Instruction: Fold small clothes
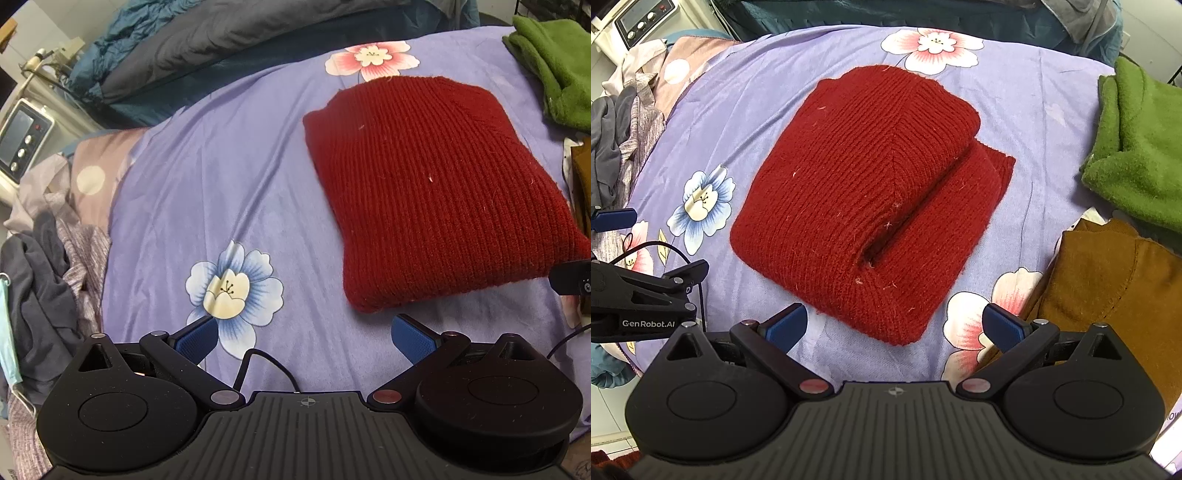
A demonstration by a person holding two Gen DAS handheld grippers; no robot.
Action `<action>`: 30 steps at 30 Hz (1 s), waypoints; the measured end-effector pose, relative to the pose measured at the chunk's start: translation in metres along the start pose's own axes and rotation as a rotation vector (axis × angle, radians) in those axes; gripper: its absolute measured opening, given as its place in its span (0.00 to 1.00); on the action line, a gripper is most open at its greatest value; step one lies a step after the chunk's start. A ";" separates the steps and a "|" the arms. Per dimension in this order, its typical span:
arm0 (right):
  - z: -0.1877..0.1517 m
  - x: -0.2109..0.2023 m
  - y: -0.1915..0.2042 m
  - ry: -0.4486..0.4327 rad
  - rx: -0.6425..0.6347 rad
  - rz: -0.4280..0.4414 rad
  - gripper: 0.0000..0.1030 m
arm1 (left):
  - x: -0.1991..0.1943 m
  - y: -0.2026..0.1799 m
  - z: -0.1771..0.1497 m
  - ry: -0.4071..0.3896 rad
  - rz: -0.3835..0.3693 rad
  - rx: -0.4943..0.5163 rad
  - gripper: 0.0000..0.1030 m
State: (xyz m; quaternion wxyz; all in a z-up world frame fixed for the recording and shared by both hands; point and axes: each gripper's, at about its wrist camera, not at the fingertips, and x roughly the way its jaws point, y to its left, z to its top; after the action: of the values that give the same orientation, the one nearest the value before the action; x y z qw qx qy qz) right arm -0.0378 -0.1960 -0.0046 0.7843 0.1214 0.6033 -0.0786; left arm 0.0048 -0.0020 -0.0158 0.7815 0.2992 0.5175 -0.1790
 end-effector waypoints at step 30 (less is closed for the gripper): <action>0.033 0.018 0.015 -0.177 -0.046 0.464 0.36 | -0.003 0.078 -0.047 0.075 0.051 -0.245 1.00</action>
State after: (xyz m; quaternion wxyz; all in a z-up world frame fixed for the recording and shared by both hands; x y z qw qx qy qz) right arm 0.0018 -0.1901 -0.0129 0.8338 0.2316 0.4897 0.1069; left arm 0.0170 0.0873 -0.0046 0.7965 0.2208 0.5567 -0.0832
